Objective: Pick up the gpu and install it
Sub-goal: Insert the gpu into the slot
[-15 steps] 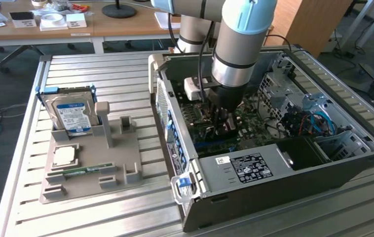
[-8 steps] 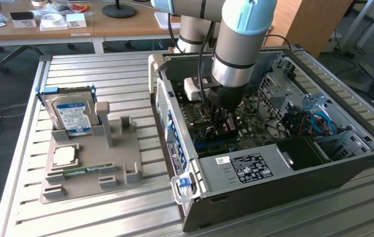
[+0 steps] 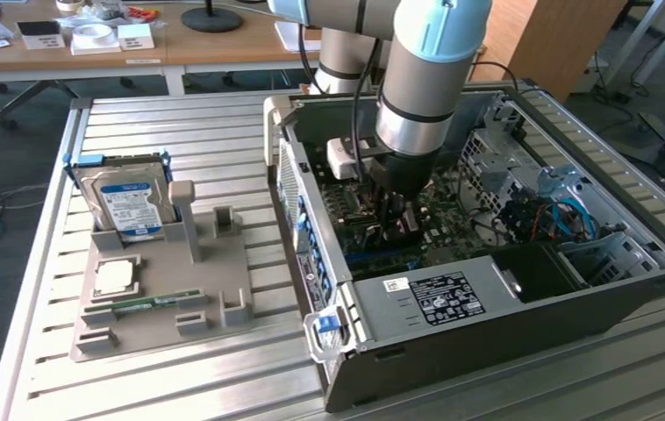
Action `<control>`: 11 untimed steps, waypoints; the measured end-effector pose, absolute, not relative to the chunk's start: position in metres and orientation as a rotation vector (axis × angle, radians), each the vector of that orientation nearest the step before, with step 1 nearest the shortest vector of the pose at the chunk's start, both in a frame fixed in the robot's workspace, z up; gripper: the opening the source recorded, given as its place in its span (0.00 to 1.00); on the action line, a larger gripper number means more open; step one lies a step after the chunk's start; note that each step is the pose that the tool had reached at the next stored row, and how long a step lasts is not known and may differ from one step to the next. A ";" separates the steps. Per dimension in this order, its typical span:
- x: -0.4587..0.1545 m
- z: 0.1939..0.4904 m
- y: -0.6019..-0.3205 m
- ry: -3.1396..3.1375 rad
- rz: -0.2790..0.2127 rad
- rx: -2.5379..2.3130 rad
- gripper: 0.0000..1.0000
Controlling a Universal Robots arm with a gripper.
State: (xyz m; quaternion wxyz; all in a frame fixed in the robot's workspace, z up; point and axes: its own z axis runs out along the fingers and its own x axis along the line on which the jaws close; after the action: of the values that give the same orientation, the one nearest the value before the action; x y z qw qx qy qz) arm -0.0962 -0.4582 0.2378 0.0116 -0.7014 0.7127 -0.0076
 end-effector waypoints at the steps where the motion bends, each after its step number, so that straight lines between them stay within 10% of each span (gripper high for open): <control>1: -0.096 0.238 -0.458 2.222 -0.024 -2.187 0.27; 11: -0.097 0.240 -0.458 2.223 -0.023 -2.187 0.27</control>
State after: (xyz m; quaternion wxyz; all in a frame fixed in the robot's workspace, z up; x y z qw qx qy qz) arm -0.0973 -0.4582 0.2396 0.0117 -0.7013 0.7128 -0.0074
